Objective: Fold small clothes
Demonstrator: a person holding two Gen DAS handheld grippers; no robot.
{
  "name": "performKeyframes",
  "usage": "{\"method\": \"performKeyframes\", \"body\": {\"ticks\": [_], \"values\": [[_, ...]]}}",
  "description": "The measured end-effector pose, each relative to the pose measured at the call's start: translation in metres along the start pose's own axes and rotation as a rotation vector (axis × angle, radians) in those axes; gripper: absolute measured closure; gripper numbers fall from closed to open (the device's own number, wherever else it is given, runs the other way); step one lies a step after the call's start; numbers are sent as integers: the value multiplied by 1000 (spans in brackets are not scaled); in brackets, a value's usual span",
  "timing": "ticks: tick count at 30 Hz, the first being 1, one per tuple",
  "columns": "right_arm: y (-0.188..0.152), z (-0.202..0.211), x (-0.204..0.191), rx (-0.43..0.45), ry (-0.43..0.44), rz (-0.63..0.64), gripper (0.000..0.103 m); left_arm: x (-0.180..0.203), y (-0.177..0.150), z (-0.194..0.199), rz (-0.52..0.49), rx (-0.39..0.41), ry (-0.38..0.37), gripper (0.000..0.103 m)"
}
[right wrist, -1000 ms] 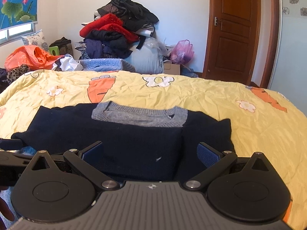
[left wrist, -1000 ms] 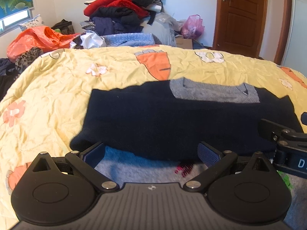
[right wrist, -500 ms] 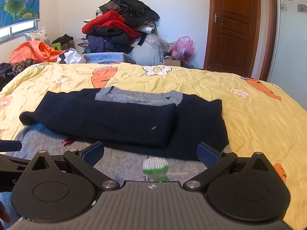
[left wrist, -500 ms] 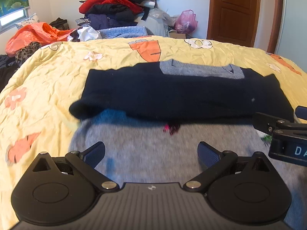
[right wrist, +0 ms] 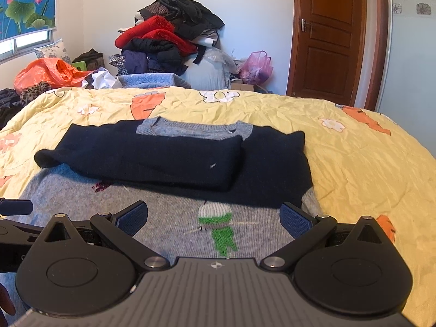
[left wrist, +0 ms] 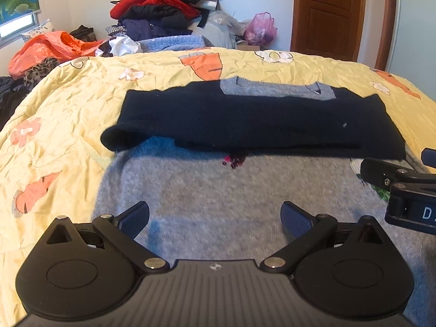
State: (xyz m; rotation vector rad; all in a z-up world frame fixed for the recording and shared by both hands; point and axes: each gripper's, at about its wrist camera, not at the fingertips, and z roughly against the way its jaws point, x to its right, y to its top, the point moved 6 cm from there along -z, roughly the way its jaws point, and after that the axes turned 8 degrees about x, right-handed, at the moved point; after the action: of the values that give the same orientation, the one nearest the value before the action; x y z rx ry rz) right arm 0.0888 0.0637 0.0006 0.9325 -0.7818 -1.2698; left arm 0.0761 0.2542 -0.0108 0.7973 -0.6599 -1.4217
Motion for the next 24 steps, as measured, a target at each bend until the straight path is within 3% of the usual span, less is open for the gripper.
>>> {"method": "performKeyframes", "body": {"ticks": [11, 24], "values": [[-4, -5, 0, 5, 7, -8, 0, 1, -7, -2, -4, -3, -4, 0], [18, -36, 2, 63, 20, 11, 0, -7, 32, -34, 14, 57, 7, 0]]}}
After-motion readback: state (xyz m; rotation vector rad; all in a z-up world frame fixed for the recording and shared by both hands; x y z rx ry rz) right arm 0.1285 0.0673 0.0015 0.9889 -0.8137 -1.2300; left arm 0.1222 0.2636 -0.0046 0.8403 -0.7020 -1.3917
